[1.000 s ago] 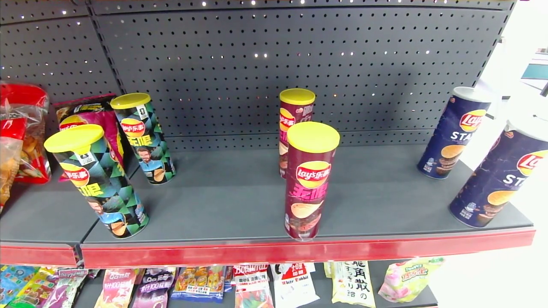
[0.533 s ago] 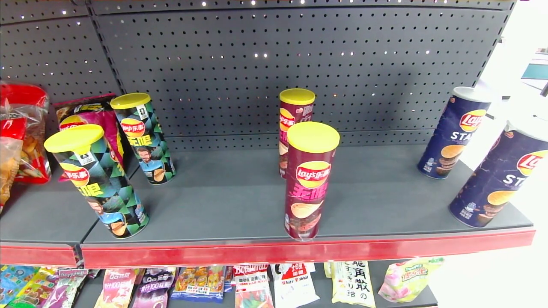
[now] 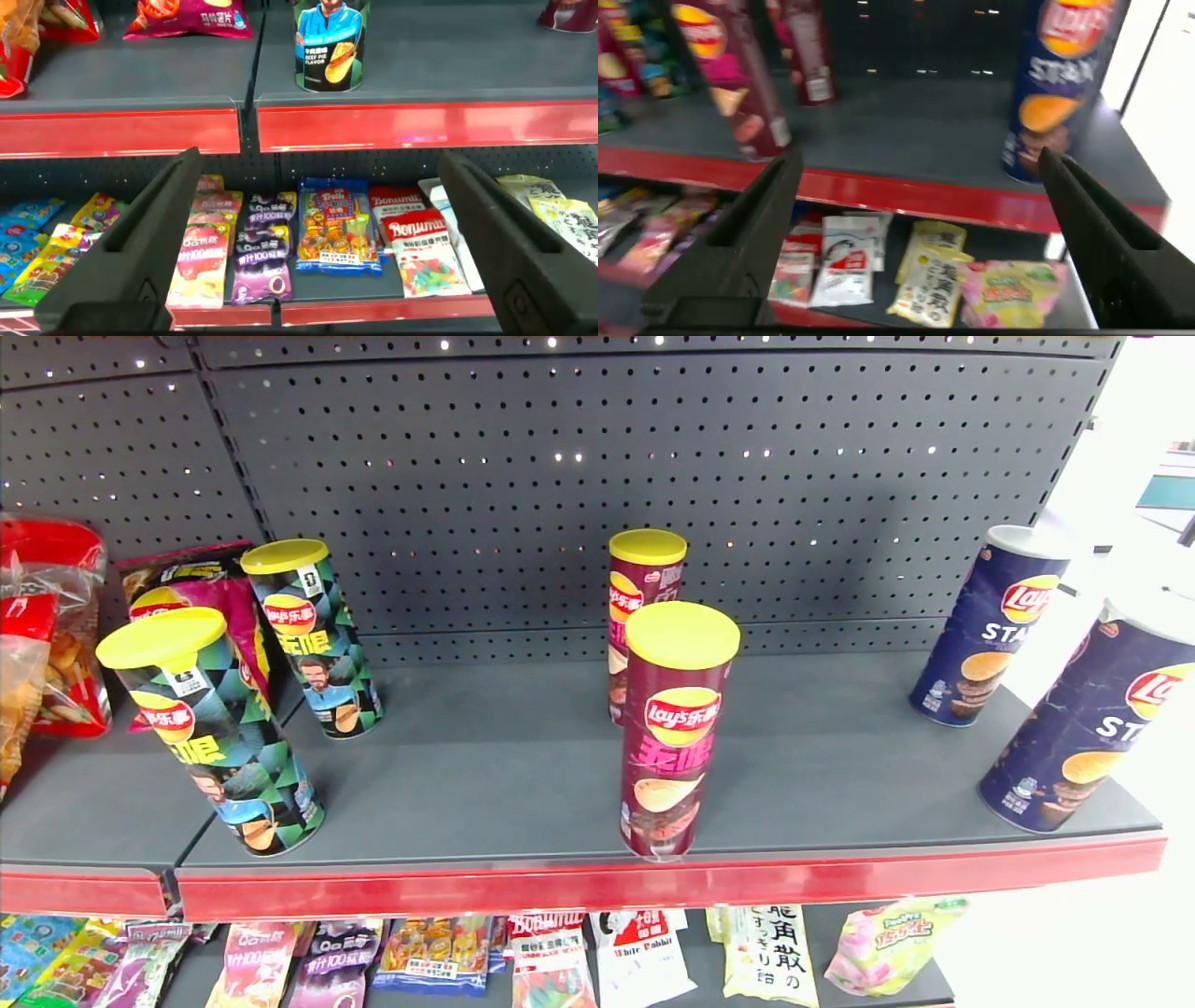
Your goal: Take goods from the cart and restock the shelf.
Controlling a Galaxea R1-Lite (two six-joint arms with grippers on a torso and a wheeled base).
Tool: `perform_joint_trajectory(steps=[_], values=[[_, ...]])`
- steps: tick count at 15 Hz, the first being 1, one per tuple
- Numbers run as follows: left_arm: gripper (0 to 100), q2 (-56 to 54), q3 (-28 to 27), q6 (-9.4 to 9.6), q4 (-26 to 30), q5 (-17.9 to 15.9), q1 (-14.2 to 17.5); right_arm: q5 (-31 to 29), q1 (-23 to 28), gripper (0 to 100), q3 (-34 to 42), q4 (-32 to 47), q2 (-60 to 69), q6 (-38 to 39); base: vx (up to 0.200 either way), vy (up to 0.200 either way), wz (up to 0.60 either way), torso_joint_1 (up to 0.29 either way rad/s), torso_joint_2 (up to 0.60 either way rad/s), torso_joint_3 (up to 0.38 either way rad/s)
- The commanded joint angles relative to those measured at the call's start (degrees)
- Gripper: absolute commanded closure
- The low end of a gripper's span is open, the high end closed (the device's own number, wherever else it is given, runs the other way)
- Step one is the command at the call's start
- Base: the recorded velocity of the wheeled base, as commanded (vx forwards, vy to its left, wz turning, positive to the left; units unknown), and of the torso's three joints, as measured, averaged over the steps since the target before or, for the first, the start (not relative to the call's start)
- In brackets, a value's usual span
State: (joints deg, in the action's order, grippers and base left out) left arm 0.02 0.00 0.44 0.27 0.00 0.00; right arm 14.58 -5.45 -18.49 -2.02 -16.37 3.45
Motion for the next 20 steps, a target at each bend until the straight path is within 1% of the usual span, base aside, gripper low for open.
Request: perform_joint_trajectory(steps=[1, 2, 4, 8, 10, 13, 15, 17, 20], values=[[0, -0.02, 0.0, 0.0, 0.0, 0.0, 0.0, 7.66, -8.17, 0, -10.25, -0.96, -20.72, -0.02, 0.0, 0.0, 0.0, 0.0, 0.0, 0.0], [0, -0.02, 0.0, 0.0, 0.0, 0.0, 0.0, 7.92, -11.87, 0, -13.24, -1.05, -25.2, 0.07, 0.0, 0.0, 0.0, 0.0, 0.0, 0.0], [0, -0.02, 0.0, 0.0, 0.0, 0.0, 0.0, 7.83, -17.67, 0, -17.89, -1.4, -34.34, 0.42, 0.0, 0.0, 0.0, 0.0, 0.0, 0.0], [0, -0.02, 0.0, 0.0, 0.0, 0.0, 0.0, 7.57, -29.18, 0, -18.77, -8.35, -46.56, 5.34, 0.0, 0.0, 0.0, 0.0, 0.0, 0.0], [0, -0.02, 0.0, 0.0, 0.0, 0.0, 0.0, 6.95, -30.59, 0, -18.42, -9.75, -49.81, 5.51, 0.0, 0.0, 0.0, 0.0, 0.0, 0.0], [0, -0.02, 0.0, 0.0, 0.0, 0.0, 0.0, 0.36, -31.82, 0, -18.95, -12.13, -58.51, 5.69, 0.0, 0.0, 0.0, 0.0, 0.0, 0.0], [0, -0.02, 0.0, 0.0, 0.0, 0.0, 0.0, -1.31, -31.82, 0, -19.04, -14.24, -62.29, 5.69, 0.0, 0.0, 0.0, 0.0, 0.0, 0.0], [0, -0.02, 0.0, 0.0, 0.0, 0.0, 0.0, -5.97, -31.82, 0, -21.5, -15.12, -67.21, 5.95, 0.0, 0.0, 0.0, 0.0, 0.0, 0.0], [0, -0.02, 0.0, 0.0, 0.0, 0.0, 0.0, -6.67, -31.55, 0, -23.43, -15.12, -70.11, 6.57, 0.0, 0.0, 0.0, 0.0, 0.0, 0.0]])
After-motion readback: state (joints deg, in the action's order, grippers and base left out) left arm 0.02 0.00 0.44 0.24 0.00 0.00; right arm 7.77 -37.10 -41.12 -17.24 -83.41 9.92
